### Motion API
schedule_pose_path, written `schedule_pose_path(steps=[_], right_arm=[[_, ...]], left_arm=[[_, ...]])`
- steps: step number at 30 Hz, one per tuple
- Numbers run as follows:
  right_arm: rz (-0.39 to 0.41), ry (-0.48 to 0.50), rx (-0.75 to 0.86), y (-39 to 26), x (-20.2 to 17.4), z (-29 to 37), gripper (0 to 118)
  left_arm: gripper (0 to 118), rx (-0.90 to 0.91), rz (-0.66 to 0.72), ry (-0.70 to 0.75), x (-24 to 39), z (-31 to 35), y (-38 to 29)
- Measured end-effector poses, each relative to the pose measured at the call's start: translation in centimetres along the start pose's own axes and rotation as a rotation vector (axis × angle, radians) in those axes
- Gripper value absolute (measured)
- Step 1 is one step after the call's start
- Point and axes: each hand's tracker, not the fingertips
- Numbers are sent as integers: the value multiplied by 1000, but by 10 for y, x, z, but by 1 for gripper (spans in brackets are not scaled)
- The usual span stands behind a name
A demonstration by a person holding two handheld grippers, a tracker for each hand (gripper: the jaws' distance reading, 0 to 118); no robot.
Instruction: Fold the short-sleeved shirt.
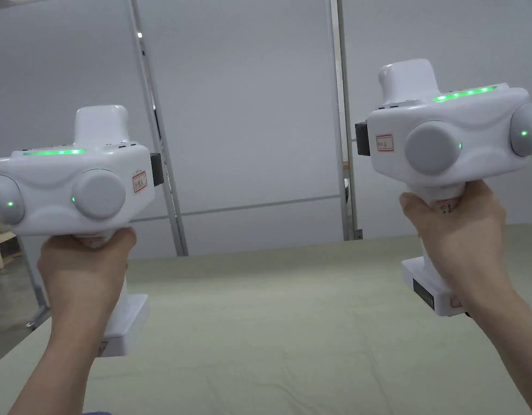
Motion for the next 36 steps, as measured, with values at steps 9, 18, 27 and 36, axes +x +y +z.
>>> schedule_pose_path(steps=[9, 18, 27, 36], right_arm=[[39, -32, -7, 1, 4, 6, 2], [48, -68, -12, 6, 13, 0, 2], [14, -79, -31, 4, 29, -25, 91], [68, -167, -123, -60, 41, -99, 118]], left_arm=[[0, -11, 25, -54, 10, -11, 1], [0, -15, 36, -88, 19, -31, 7], [25, -49, 58, -140, 29, -77, -3], [118, -176, 65, -146, 37, -161, -63]])
